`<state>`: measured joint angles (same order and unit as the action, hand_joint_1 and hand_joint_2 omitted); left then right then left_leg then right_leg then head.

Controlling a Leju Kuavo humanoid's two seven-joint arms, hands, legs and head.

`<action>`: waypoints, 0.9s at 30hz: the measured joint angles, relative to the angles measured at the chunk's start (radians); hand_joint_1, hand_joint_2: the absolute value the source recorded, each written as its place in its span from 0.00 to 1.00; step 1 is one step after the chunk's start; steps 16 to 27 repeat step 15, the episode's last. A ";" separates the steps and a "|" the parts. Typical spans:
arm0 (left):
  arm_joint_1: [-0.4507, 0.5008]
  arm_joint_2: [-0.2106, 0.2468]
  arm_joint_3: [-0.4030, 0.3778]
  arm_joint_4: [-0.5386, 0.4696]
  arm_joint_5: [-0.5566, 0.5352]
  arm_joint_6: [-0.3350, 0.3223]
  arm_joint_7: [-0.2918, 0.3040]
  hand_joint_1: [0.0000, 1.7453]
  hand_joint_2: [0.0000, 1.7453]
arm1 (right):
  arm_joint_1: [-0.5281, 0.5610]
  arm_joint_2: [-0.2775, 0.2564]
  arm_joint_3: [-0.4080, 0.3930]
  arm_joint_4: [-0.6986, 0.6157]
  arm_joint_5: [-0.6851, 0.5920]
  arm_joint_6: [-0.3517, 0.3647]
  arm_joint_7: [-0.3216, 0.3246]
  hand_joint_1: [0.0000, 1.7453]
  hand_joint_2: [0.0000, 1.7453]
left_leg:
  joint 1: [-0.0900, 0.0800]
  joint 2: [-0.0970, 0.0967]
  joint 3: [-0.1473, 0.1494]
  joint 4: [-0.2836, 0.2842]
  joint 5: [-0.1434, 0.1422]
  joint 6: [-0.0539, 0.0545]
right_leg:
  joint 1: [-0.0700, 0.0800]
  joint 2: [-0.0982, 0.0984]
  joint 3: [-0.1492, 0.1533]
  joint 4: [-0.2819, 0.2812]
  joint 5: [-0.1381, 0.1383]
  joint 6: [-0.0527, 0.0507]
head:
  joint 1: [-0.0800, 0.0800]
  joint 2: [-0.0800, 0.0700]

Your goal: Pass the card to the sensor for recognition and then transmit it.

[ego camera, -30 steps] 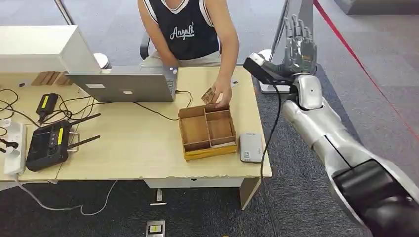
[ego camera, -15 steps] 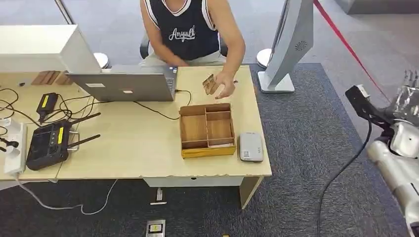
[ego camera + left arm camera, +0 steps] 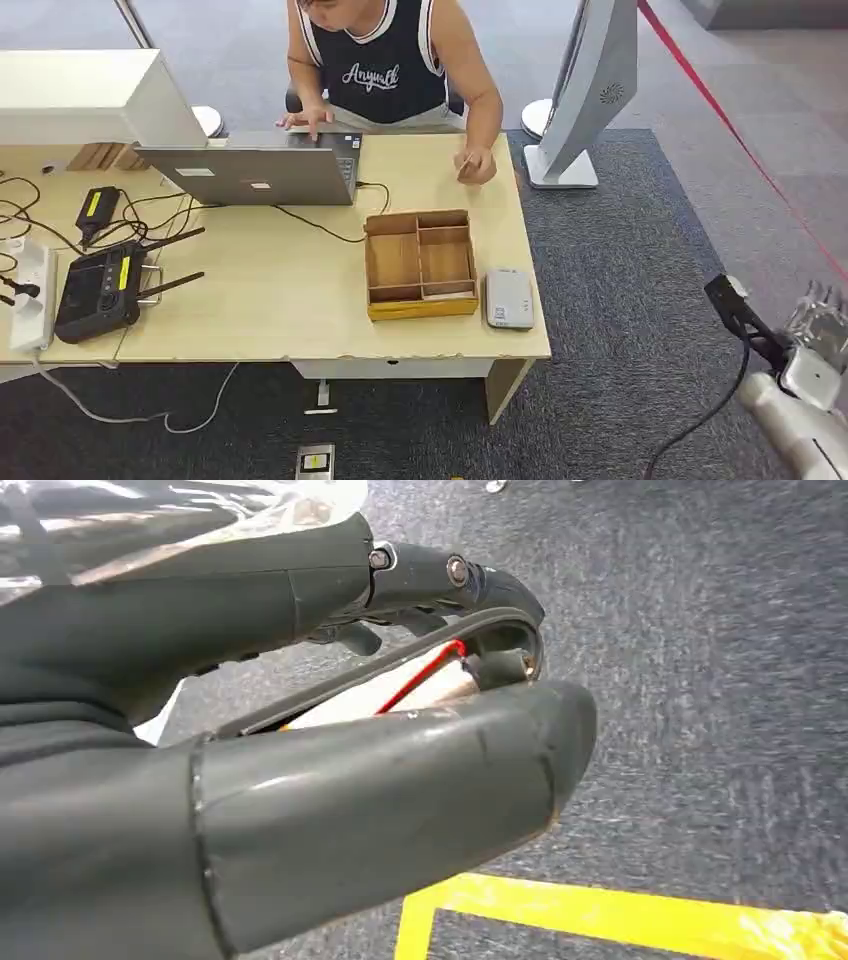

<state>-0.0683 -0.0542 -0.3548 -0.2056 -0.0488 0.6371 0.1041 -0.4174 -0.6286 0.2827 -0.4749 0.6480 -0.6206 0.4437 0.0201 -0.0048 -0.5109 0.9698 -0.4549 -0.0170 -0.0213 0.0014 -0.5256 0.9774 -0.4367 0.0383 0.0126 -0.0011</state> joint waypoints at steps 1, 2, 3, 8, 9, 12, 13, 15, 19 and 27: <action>0.000 0.000 0.000 0.000 0.001 -0.003 -0.006 0.00 0.00 | 0.021 0.008 -0.003 0.012 -0.019 0.001 0.001 0.00 1.00 | 0.000 0.000 0.000 0.000 0.000 0.000 | 0.000 0.000 0.000 0.000 0.000 0.000 | 0.000 0.000; 0.000 0.000 -0.001 0.000 0.001 -0.006 -0.011 0.00 0.00 | 0.041 0.017 -0.007 0.026 -0.030 0.000 0.001 0.00 1.00 | 0.000 -0.001 -0.001 0.000 0.000 0.000 | 0.000 0.000 0.000 0.000 0.000 0.000 | 0.000 0.000; 0.000 0.000 -0.002 0.000 0.002 -0.008 -0.014 0.00 0.00 | 0.059 0.023 -0.011 0.038 -0.040 0.000 0.000 0.00 1.00 | 0.000 0.000 -0.001 0.000 0.000 0.000 | 0.000 0.000 -0.001 0.000 0.000 0.000 | 0.000 0.000; -0.002 0.000 -0.006 0.000 0.003 -0.009 -0.016 0.00 0.00 | 0.100 0.045 -0.026 0.087 -0.046 0.003 -0.002 0.00 1.00 | -0.001 0.001 -0.001 0.000 0.000 0.000 | -0.001 0.001 -0.001 0.000 0.000 0.000 | 0.000 0.000; -0.002 0.000 -0.007 0.000 0.003 -0.010 -0.016 0.00 0.00 | 0.103 0.048 -0.030 0.096 -0.048 0.011 0.001 0.00 1.00 | -0.001 0.001 0.000 0.000 0.000 0.000 | -0.001 0.001 -0.002 0.000 0.000 0.000 | 0.000 0.000; -0.002 0.001 -0.015 0.000 0.001 -0.018 -0.016 0.00 0.00 | 0.131 0.066 -0.043 0.120 -0.080 0.034 0.024 0.00 1.00 | -0.001 0.001 -0.001 0.000 0.001 0.000 | -0.001 0.000 -0.001 0.000 0.000 0.000 | 0.000 0.000; -0.002 0.002 -0.019 0.000 0.000 -0.020 -0.016 0.00 0.00 | 0.145 0.073 -0.048 0.127 -0.090 0.035 0.024 0.00 1.00 | -0.001 0.001 -0.001 0.000 0.001 0.000 | -0.001 0.000 -0.001 0.000 0.000 0.000 | 0.000 0.000; -0.002 0.003 -0.028 0.000 -0.003 -0.025 -0.012 0.00 0.00 | 0.173 0.090 -0.057 0.141 -0.113 0.047 0.024 0.00 1.00 | -0.001 0.000 -0.001 0.000 0.001 0.000 | 0.000 0.000 -0.001 0.000 0.000 0.000 | 0.000 0.000; -0.002 0.003 -0.028 0.000 -0.003 -0.025 -0.012 0.00 0.00 | 0.173 0.090 -0.057 0.141 -0.113 0.047 0.024 0.00 1.00 | -0.001 0.000 -0.001 0.000 0.001 0.000 | 0.000 0.000 -0.001 0.000 0.000 0.000 | 0.000 0.000; -0.002 0.003 -0.028 0.000 -0.003 -0.025 -0.012 0.00 0.00 | 0.173 0.090 -0.057 0.141 -0.113 0.047 0.024 0.00 1.00 | -0.001 0.000 -0.001 0.000 0.001 0.000 | 0.000 0.000 -0.001 0.000 0.000 0.000 | 0.000 0.000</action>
